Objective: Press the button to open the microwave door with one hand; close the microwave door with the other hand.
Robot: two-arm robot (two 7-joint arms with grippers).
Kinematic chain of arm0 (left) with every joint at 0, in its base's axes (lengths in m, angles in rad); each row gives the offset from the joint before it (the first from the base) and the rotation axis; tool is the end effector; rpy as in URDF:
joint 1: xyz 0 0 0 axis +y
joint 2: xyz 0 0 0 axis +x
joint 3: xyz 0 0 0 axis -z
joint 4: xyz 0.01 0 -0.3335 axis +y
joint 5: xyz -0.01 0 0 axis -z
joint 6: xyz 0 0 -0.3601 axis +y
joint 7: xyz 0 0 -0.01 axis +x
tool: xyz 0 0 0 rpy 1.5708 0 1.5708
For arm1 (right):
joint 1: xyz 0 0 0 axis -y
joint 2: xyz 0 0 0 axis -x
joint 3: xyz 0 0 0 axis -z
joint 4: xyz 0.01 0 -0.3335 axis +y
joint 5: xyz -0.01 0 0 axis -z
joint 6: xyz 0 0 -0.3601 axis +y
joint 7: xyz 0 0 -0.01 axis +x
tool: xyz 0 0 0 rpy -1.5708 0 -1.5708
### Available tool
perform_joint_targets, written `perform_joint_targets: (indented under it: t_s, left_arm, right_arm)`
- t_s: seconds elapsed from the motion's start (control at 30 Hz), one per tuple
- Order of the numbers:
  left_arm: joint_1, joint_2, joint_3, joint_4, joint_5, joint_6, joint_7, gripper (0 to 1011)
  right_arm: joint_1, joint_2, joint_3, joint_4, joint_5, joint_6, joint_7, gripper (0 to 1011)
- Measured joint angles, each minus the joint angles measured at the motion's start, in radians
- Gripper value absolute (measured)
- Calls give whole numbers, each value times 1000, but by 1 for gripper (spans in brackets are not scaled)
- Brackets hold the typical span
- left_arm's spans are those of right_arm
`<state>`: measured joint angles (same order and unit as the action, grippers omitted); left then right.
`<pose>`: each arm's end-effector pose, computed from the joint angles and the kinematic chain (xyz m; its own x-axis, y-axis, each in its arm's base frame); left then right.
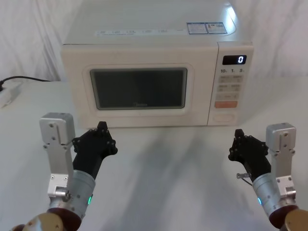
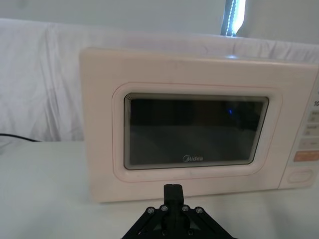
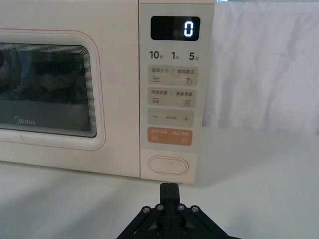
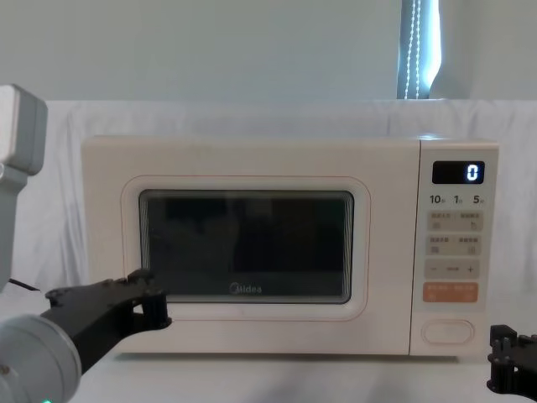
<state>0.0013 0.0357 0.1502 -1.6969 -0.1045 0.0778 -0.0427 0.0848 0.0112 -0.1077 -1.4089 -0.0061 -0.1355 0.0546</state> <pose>0.3738 -0.0461 -0.3000 0.2037 0.9768 -0.0668 -0.9786 0.2010 -0.0447 0.4043 0.0357 -0.3692 0.1606 -0.9866 0.0293 0.9852 0.1621 0.0551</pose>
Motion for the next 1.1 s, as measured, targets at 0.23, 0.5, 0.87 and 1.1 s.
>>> perform_joint_targets:
  t_s: [0.23, 0.5, 0.87, 1.1]
  left_arm:
    - [0, -10, -8, 7, 16, 10, 6, 0]
    - [0, -17, -11, 8, 22, 16, 8, 0]
    - [0, -16, -10, 8, 21, 15, 8, 0]
    - [0, -16, -9, 8, 20, 14, 8, 0]
  right_arm:
    - [0, 0, 0, 0, 0, 0, 0, 0]
    - [0, 0, 0, 0, 0, 0, 0, 0]
    - [0, 0, 0, 0, 0, 0, 0, 71]
    - [0, 0, 0, 0, 0, 0, 0, 251]
